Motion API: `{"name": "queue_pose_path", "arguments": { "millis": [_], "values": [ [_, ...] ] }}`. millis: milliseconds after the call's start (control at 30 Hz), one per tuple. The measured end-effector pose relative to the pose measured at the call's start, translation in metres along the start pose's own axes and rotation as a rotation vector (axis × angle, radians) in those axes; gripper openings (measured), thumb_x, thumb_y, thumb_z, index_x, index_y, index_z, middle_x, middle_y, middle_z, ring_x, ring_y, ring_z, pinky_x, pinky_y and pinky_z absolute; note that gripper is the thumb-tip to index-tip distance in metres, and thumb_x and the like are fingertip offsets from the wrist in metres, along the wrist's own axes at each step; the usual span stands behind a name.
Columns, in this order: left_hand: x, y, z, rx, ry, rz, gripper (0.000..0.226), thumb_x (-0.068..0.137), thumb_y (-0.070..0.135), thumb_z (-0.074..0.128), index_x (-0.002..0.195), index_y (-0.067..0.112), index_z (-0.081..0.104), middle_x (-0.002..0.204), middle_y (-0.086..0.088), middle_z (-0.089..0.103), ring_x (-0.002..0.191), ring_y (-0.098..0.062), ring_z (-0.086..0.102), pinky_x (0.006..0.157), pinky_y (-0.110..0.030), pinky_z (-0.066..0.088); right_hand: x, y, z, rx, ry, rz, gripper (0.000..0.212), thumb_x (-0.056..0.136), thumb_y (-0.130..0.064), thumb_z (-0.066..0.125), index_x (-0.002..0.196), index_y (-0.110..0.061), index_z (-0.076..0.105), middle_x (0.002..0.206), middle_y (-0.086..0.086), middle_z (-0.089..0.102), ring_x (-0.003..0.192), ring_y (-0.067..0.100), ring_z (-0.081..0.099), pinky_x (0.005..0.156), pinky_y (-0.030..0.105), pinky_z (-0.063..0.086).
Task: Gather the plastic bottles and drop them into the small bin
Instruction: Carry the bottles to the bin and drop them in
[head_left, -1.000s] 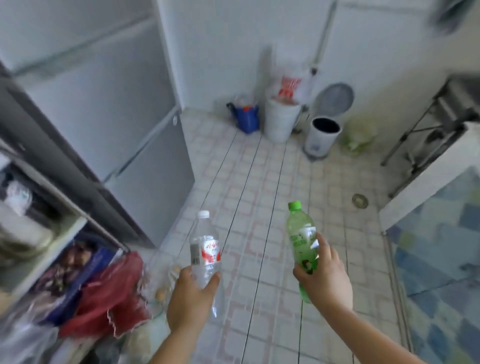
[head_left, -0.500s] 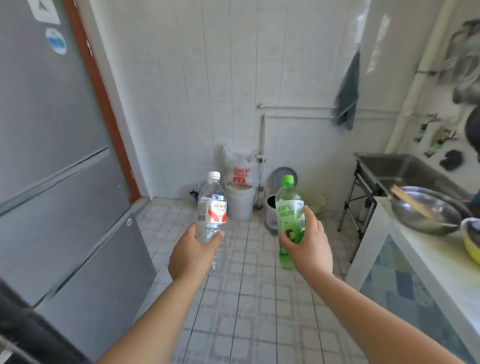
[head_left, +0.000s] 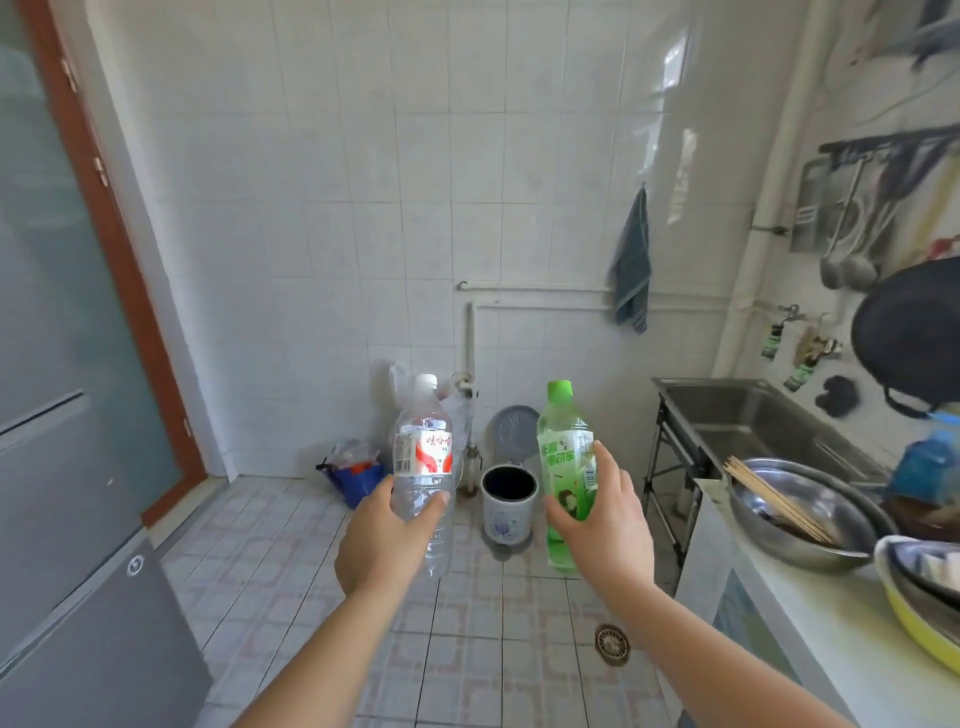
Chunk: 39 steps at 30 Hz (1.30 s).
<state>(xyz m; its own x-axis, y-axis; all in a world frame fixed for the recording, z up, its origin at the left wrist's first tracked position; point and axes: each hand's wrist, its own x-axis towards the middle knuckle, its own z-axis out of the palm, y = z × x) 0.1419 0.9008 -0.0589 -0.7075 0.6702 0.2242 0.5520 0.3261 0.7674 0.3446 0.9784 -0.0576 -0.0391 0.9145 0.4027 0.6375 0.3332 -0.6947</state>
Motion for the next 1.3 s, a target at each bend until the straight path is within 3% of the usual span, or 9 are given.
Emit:
{"name": "queue_pose_path", "arguments": {
  "millis": [100, 300, 433, 700, 1000, 1133, 1300],
  "values": [
    [0.041, 0.01, 0.023, 0.001, -0.033, 0.038, 0.066, 0.067, 0.074, 0.052, 0.121, 0.036, 0.05, 0.113, 0.01, 0.061, 0.092, -0.019, 0.06, 0.07, -0.037, 0.051, 0.04, 0.004, 0.016, 0.019, 0.034, 0.037, 0.082, 0.077, -0.049, 0.065, 0.143, -0.031, 0.02, 0.124, -0.004, 0.047, 0.11, 0.018, 0.05, 0.071, 0.036, 0.05],
    [0.139, 0.021, 0.058, 0.042, -0.045, 0.125, 0.069, 0.064, 0.079, 0.046, 0.117, 0.036, 0.054, 0.109, 0.01, 0.065, 0.095, -0.019, 0.061, 0.073, -0.039, 0.053, 0.121, 0.008, 0.062, 0.019, 0.082, 0.094, 0.082, 0.076, -0.05, 0.066, 0.142, -0.031, 0.021, 0.122, -0.004, 0.048, 0.106, 0.016, 0.05, 0.067, 0.032, 0.046],
    [0.205, 0.029, 0.082, 0.045, -0.055, 0.165, 0.064, 0.064, 0.081, 0.044, 0.108, 0.036, 0.056, 0.096, 0.009, 0.068, 0.083, -0.019, 0.064, 0.068, -0.035, 0.053, 0.174, 0.008, 0.093, 0.011, 0.125, 0.132, 0.081, 0.075, -0.052, 0.065, 0.14, -0.033, 0.022, 0.12, -0.006, 0.048, 0.1, 0.014, 0.05, 0.06, 0.03, 0.042],
    [0.292, 0.04, 0.148, 0.062, -0.095, 0.159, 0.063, 0.07, 0.074, 0.049, 0.111, 0.027, 0.056, 0.102, 0.008, 0.063, 0.085, -0.017, 0.056, 0.06, -0.03, 0.038, 0.261, 0.04, 0.139, 0.019, 0.162, 0.193, 0.078, 0.076, -0.051, 0.064, 0.139, -0.032, 0.023, 0.125, -0.006, 0.047, 0.106, 0.015, 0.05, 0.063, 0.03, 0.04],
    [0.371, 0.076, 0.254, 0.083, -0.131, 0.086, 0.053, 0.068, 0.074, 0.052, 0.09, 0.026, 0.055, 0.085, 0.01, 0.06, 0.076, -0.016, 0.056, 0.058, -0.029, 0.041, 0.386, 0.108, 0.176, -0.002, 0.07, 0.17, 0.077, 0.077, -0.048, 0.065, 0.14, -0.03, 0.023, 0.128, -0.003, 0.046, 0.11, 0.018, 0.05, 0.064, 0.031, 0.04],
    [0.403, 0.097, 0.299, 0.091, -0.095, 0.063, 0.043, 0.067, 0.073, 0.054, 0.077, 0.032, 0.049, 0.078, 0.012, 0.057, 0.065, -0.009, 0.05, 0.052, -0.026, 0.035, 0.446, 0.132, 0.19, 0.008, 0.01, 0.15, 0.077, 0.077, -0.048, 0.065, 0.139, -0.03, 0.024, 0.126, -0.002, 0.047, 0.106, 0.018, 0.05, 0.064, 0.031, 0.039],
    [0.44, 0.116, 0.351, 0.187, -0.064, 0.083, 0.05, 0.069, 0.07, 0.053, 0.093, 0.027, 0.056, 0.082, 0.01, 0.055, 0.07, -0.015, 0.049, 0.054, -0.028, 0.035, 0.509, 0.159, 0.21, 0.015, -0.061, 0.121, 0.075, 0.077, -0.047, 0.065, 0.138, -0.031, 0.025, 0.123, -0.003, 0.049, 0.102, 0.018, 0.052, 0.065, 0.034, 0.045]
  ]
}}
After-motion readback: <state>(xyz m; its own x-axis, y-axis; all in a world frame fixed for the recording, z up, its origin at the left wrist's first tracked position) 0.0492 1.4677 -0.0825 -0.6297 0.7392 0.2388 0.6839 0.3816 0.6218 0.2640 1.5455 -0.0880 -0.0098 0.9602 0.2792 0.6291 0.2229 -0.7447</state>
